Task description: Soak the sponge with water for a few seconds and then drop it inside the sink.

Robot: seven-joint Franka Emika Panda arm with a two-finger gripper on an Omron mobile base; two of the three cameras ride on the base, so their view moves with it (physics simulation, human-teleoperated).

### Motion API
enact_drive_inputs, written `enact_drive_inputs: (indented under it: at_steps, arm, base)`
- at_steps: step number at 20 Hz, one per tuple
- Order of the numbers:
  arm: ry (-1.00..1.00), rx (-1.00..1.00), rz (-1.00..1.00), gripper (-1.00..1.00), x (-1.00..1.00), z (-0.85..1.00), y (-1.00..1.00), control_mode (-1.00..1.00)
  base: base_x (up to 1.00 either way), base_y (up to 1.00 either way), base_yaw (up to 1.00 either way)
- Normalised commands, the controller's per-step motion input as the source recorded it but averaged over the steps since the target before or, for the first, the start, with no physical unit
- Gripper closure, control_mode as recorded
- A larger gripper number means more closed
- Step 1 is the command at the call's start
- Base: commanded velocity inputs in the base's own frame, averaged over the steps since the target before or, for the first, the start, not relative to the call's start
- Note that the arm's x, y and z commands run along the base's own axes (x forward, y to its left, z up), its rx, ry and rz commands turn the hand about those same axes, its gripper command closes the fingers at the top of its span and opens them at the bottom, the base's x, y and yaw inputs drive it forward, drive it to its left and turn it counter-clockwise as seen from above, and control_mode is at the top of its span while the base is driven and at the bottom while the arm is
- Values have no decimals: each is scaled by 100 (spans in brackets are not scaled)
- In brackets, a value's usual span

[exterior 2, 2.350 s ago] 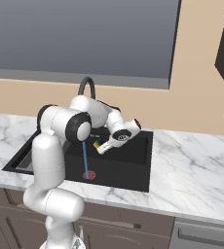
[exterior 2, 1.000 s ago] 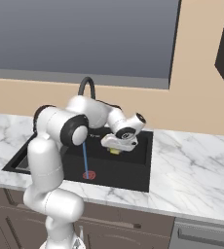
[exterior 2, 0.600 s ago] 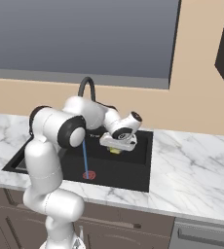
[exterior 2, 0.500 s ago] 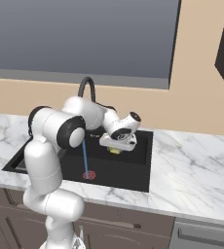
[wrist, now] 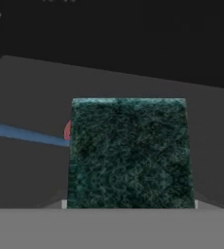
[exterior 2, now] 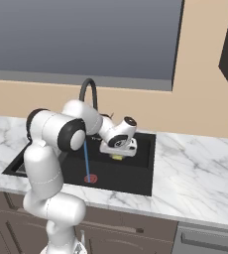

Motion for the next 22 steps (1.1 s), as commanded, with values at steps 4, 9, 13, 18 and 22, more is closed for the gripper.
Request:
enact_drive_inputs:
  at_steps: [4,9,13,18,22]
  arm:
    - [0,-14,-6,100,0,-17,-1,-100]
    - [-2,-8,-5,100,0,-15,-10,-100]
    - [-7,-3,-3,100,0,-27,-18,-100]
    - [-7,-3,-2,100,0,-35,-15,-100]
    - [-6,-4,-2,100,6,-27,-5,-100]
  base:
    - [0,0,0]
    - [0,0,0]
    - [0,0,0]
    - [0,0,0]
    - [0,0,0]
